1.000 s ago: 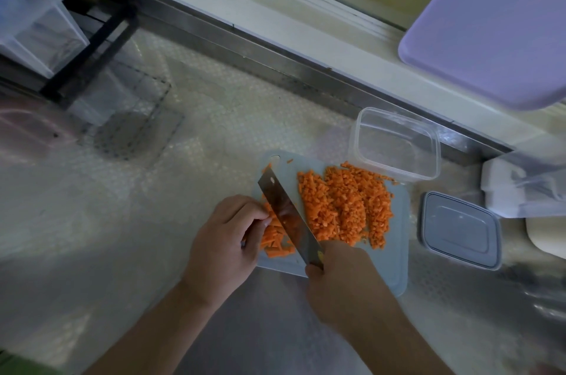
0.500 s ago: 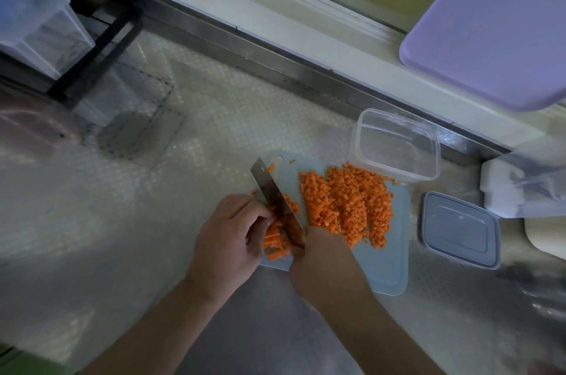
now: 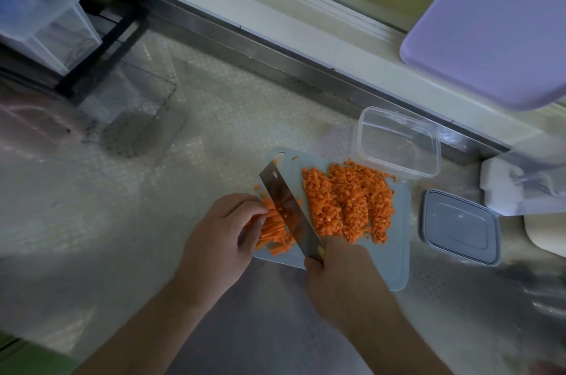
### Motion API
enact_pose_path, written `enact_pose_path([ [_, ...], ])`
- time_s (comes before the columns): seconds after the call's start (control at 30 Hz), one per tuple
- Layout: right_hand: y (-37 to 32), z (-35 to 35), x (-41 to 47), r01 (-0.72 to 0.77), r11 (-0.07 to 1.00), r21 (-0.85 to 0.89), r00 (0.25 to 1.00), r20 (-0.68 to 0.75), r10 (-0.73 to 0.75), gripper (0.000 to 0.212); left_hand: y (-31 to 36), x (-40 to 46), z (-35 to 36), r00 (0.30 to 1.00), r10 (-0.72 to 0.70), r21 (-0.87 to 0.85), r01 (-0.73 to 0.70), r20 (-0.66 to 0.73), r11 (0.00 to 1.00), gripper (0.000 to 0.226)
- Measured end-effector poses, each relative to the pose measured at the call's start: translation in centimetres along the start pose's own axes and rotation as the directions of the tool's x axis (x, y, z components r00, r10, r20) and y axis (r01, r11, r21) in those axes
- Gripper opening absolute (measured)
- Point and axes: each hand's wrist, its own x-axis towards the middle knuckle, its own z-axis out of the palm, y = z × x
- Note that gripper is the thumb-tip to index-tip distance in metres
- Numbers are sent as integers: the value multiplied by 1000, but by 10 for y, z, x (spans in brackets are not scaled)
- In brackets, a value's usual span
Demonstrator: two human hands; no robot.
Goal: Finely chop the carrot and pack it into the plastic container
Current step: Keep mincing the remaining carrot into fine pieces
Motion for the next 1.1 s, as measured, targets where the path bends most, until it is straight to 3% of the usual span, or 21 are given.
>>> enact_pose_path([
  [0.13, -5, 1, -1, -24, 999, -23, 999, 30, 25, 3, -1, 0, 5, 999, 28, 29, -27, -29, 999, 12],
  [0.3, -8, 3, 3, -68, 996, -65, 994, 77, 73, 5, -1, 3, 7, 998, 44, 33, -43, -44, 999, 15],
  [0.43, -14, 2, 12, -90, 988, -125, 987, 118, 105, 24, -4, 5, 8, 997, 61, 30, -60, -41, 998, 16],
  [0.6, -20, 7, 22, -99, 992, -72, 990, 93, 106, 1, -3, 4, 8, 998, 52, 17, -51, -47, 999, 13],
  [0.73, -10, 8, 17, -57, 997, 46, 998, 24, 56, 20, -5, 2, 9, 997, 40, 0, -40, -67, 999, 11],
  [0.83, -6, 3, 10, -46, 998, 38, 999, -1, 46, 32, -5, 1, 9, 996, 46, 3, -46, -75, 999, 9],
  [1.1, -8, -1, 2, -64, 998, 28, 997, 44, 63, 31, -5, 0, 10, 996, 49, 8, -48, -75, 999, 8],
])
